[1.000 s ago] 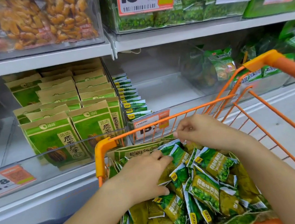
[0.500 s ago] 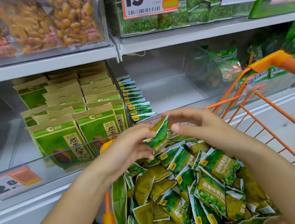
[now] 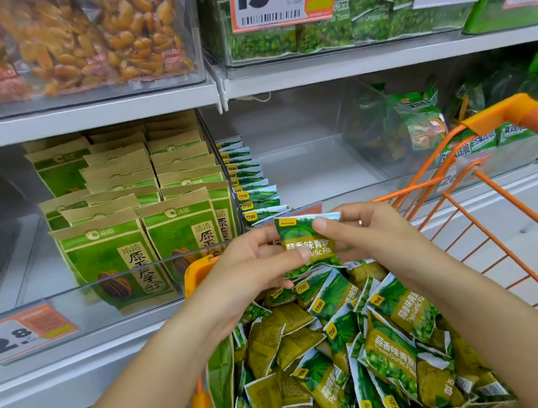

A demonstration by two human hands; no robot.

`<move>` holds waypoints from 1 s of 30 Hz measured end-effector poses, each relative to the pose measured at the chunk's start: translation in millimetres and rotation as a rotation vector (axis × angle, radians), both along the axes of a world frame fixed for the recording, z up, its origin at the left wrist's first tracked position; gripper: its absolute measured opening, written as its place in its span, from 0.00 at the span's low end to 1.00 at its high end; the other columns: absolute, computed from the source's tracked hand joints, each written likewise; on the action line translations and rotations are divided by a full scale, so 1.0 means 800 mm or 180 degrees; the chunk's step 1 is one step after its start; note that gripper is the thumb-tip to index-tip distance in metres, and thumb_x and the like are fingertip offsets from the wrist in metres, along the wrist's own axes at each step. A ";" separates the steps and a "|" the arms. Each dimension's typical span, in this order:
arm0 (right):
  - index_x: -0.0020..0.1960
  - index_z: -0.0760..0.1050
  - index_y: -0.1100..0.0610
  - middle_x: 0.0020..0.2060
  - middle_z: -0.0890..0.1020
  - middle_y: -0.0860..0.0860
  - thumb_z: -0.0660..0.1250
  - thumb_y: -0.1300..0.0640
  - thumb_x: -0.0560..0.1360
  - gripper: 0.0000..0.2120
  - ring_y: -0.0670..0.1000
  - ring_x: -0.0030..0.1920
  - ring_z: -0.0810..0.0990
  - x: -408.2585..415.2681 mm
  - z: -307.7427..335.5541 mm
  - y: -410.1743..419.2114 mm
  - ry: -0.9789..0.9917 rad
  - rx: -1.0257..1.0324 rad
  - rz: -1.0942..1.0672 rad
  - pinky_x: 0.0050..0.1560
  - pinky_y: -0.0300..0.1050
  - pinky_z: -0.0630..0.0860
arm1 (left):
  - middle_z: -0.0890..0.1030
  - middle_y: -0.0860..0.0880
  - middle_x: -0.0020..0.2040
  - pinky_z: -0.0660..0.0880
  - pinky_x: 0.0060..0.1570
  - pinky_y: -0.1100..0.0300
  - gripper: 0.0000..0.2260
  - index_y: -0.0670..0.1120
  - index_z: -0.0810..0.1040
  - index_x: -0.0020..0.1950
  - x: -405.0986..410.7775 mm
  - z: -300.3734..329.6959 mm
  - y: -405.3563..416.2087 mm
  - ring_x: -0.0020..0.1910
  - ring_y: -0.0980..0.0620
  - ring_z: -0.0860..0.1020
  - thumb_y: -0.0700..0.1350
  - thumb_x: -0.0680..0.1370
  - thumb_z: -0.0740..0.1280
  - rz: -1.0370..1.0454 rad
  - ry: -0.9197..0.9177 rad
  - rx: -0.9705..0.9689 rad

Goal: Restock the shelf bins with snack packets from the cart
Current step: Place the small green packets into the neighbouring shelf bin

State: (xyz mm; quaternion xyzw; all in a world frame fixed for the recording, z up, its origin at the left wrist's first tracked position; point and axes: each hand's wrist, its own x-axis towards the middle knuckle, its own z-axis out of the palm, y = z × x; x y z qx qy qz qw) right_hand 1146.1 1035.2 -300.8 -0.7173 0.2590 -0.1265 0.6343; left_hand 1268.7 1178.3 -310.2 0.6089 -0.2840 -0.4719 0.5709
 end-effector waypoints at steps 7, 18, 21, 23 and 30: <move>0.46 0.71 0.77 0.36 0.73 0.61 0.76 0.51 0.66 0.29 0.56 0.39 0.77 0.002 -0.008 0.002 -0.0216 0.0049 -0.0196 0.37 0.40 0.79 | 0.85 0.47 0.52 0.79 0.46 0.65 0.16 0.47 0.76 0.61 0.002 -0.002 -0.003 0.51 0.52 0.83 0.40 0.74 0.72 -0.0031 0.0006 0.0016; 0.46 0.82 0.59 0.38 0.85 0.54 0.73 0.64 0.69 0.06 0.50 0.37 0.81 0.004 0.014 -0.006 0.0151 -0.0412 0.0186 0.43 0.41 0.79 | 0.82 0.57 0.55 0.77 0.45 0.57 0.19 0.56 0.73 0.63 0.011 -0.014 0.006 0.47 0.56 0.81 0.59 0.75 0.68 0.0139 -0.3920 0.0423; 0.43 0.81 0.58 0.31 0.83 0.49 0.73 0.65 0.70 0.04 0.44 0.33 0.78 0.020 0.037 -0.035 -0.0277 -0.0969 -0.0392 0.40 0.37 0.76 | 0.80 0.56 0.58 0.75 0.39 0.57 0.17 0.53 0.74 0.65 0.029 -0.005 0.015 0.45 0.52 0.82 0.58 0.79 0.62 0.0443 -0.4540 0.0254; 0.44 0.81 0.58 0.33 0.83 0.53 0.75 0.60 0.70 0.04 0.45 0.32 0.77 0.039 0.049 -0.065 -0.0190 -0.1552 -0.0545 0.39 0.42 0.75 | 0.82 0.55 0.53 0.76 0.37 0.57 0.11 0.52 0.78 0.60 0.040 -0.007 0.019 0.41 0.51 0.81 0.52 0.80 0.64 0.0666 -0.4419 0.0055; 0.41 0.80 0.52 0.34 0.81 0.51 0.74 0.56 0.71 0.03 0.47 0.36 0.76 0.106 0.047 -0.091 0.1254 -0.2498 0.0931 0.39 0.41 0.73 | 0.81 0.57 0.38 0.74 0.28 0.61 0.07 0.52 0.81 0.48 0.044 -0.018 0.018 0.32 0.55 0.79 0.48 0.77 0.63 0.0814 -0.4544 -0.0096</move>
